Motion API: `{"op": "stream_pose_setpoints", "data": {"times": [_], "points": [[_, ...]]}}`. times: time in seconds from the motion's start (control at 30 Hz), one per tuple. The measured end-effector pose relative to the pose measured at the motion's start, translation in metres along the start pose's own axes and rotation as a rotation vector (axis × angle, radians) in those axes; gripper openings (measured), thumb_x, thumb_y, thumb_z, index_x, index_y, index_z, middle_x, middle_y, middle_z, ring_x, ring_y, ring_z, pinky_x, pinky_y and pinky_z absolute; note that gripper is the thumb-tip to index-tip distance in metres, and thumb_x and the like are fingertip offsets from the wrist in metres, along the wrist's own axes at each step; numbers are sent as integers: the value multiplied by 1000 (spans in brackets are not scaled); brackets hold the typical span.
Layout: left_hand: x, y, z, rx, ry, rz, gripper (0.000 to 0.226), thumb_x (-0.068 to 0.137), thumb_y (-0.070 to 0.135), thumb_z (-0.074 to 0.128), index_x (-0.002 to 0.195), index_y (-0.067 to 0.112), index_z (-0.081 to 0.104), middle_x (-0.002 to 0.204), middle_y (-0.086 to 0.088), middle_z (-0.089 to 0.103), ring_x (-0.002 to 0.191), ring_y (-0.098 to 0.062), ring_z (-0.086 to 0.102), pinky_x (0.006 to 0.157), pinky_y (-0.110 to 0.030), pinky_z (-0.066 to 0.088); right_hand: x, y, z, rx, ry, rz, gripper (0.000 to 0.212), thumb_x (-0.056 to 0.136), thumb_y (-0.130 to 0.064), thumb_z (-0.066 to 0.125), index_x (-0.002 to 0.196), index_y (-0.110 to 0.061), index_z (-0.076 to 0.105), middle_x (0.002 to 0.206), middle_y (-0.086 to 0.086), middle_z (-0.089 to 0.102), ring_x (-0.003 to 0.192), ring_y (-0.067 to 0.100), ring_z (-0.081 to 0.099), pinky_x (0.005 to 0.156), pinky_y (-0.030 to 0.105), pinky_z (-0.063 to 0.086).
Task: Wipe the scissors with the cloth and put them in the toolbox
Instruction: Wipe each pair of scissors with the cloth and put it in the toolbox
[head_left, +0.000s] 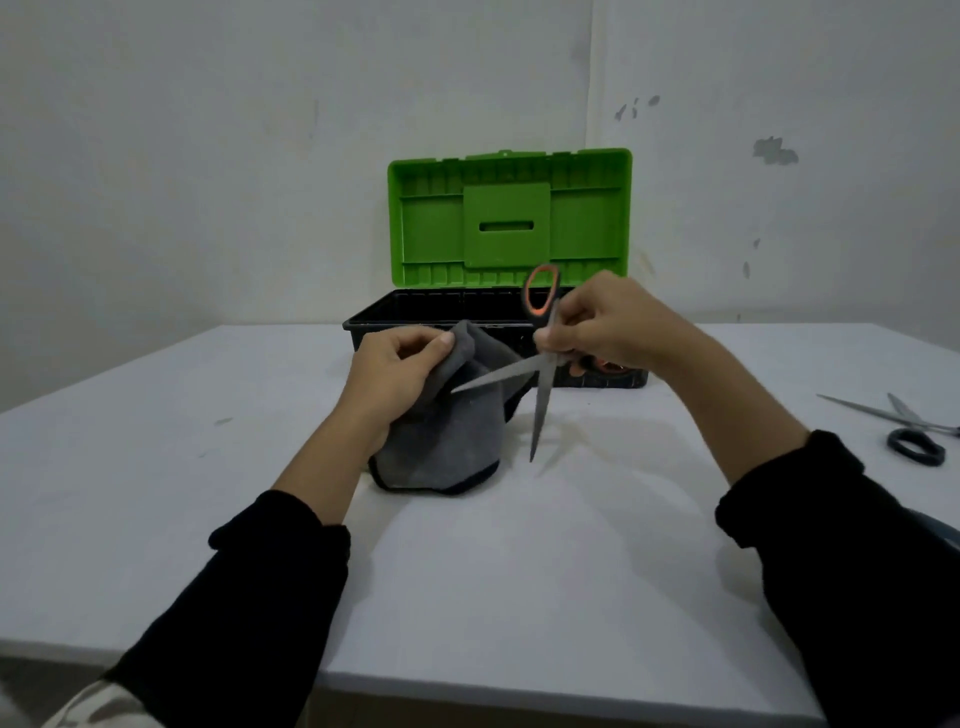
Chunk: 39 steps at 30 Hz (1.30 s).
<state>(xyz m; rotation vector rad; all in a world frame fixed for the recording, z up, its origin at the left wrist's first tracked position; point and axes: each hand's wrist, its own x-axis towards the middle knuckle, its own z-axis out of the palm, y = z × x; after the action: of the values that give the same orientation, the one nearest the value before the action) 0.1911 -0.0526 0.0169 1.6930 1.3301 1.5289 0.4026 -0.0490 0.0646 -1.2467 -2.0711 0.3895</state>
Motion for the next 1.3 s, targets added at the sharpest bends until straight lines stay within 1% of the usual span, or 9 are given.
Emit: {"op": "stream_pose_setpoints", "data": {"times": [0.13,0.2,0.4,0.57,0.73,0.83,1.07,1.13,1.3], "points": [[-4,10,4,23,-218,146,13,90,21,58,85,19,70,79,6,67,76,-2,59,71,-13,45,5,-6,12,-17,-33,3,26,83,-20,69,60,-12,62,55,1,62,52,14,67,45,14,43],[-4,11,3,0,-264,102,20,91,26,56,88,17,74,79,3,69,77,-7,60,71,-20,44,3,-5,11,-6,-6,-7,25,82,-21,70,60,-13,63,55,2,62,51,14,66,46,15,45],[-8,10,7,120,-249,189,11,75,27,75,84,21,75,78,5,72,74,-4,64,69,-17,49,2,-8,10,-120,59,-121,28,80,-26,72,55,-23,61,67,17,70,64,27,68,57,35,53],[-8,7,12,193,-185,242,18,74,22,76,91,17,74,85,2,73,83,-9,67,77,-27,53,1,-14,20,-94,109,-144,24,81,-20,71,58,-15,64,44,-7,59,39,1,57,44,7,39],[-7,2,12,316,-199,293,31,70,54,59,89,31,69,86,13,71,90,-10,65,88,-47,48,1,-10,19,-83,131,-157,28,80,-21,71,54,-20,60,45,-5,58,38,1,55,44,9,39],[-7,0,13,376,-191,311,29,68,58,52,84,38,65,81,13,69,86,-11,64,88,-54,44,0,-7,15,-131,142,-162,24,81,-24,70,58,-16,66,45,-5,59,38,2,52,45,16,38],[-7,2,15,389,-96,353,31,70,63,54,81,35,63,78,19,65,88,-4,58,92,-44,38,3,-9,26,-79,194,-199,29,80,-22,70,54,-20,58,42,-7,57,37,0,55,45,10,39],[-11,5,17,463,-38,362,23,72,58,51,78,38,60,72,24,57,87,-1,47,87,-33,27,2,-7,22,-59,198,-201,28,80,-23,71,55,-20,60,44,-5,59,39,4,54,45,15,41],[-12,6,12,527,-65,364,21,73,55,47,76,37,58,74,17,57,83,-1,44,79,-31,20,-1,-6,18,66,180,-161,24,80,-17,72,58,-11,65,44,2,59,31,3,49,39,10,34]]}}
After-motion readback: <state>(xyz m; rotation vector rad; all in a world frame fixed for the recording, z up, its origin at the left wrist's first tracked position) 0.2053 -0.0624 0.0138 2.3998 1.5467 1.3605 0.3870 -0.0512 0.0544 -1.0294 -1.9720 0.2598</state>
